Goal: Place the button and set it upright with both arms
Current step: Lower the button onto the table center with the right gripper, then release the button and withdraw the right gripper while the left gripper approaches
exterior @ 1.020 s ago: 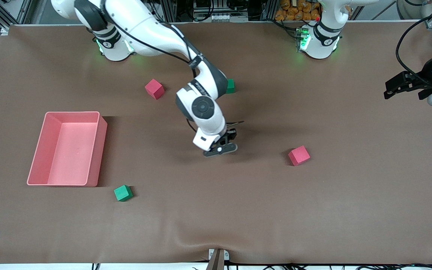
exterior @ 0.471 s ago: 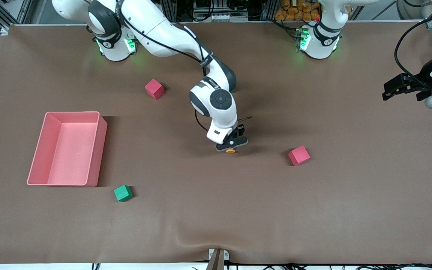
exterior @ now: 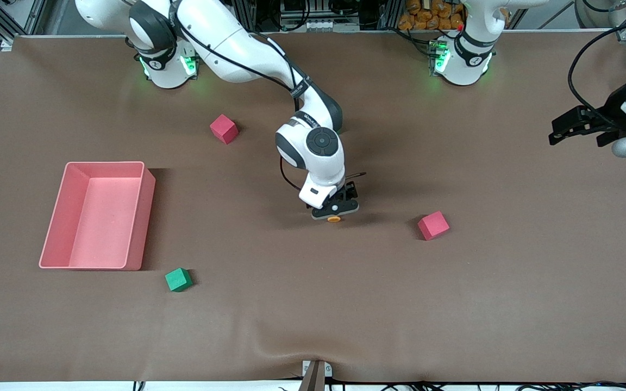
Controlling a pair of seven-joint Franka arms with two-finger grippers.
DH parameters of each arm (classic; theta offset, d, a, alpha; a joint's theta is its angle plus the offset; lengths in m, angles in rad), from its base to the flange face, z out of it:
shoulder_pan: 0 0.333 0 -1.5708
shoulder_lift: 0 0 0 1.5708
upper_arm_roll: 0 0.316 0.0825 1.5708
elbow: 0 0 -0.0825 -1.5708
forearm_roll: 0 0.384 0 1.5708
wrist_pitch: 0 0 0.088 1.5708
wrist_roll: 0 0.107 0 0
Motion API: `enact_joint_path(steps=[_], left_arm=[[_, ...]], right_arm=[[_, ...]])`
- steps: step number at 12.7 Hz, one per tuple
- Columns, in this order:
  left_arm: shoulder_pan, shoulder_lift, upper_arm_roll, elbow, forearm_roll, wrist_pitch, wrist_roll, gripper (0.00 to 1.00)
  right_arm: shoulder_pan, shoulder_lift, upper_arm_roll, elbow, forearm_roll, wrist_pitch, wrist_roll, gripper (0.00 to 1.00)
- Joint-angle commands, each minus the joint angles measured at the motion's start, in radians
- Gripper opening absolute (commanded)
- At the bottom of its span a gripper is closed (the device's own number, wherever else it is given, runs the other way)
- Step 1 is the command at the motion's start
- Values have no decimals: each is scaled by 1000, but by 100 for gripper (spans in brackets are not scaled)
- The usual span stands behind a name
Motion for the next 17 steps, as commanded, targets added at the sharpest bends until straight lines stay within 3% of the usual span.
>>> enact_joint_path(steps=[1,5,7,9,14,17], left_arm=[[2,20,-1,7,-20,-23,24,100],[-13,38,-6,12,-51,-34,16,100],[-30,66,-20,16,-50,-38,14,100],[-60,102,-28,27,-45,-48,2,100],[-172,283,-26,182,-34,-77,-60,100],[-246,385,-25,272,-37,-75,-127,100]], right_arm=[[-38,-40,3,15,16,-50,30,100],[-162,-189,11,-6,16,-274,-90,100],[-261,-279,10,-69,16,-381,-300,100],[-329,-370,8,-167,14,-429,-387,100],[-530,-676,8,-468,8,-454,-549,100],[-671,-755,8,-465,8,-564,-572,100]])
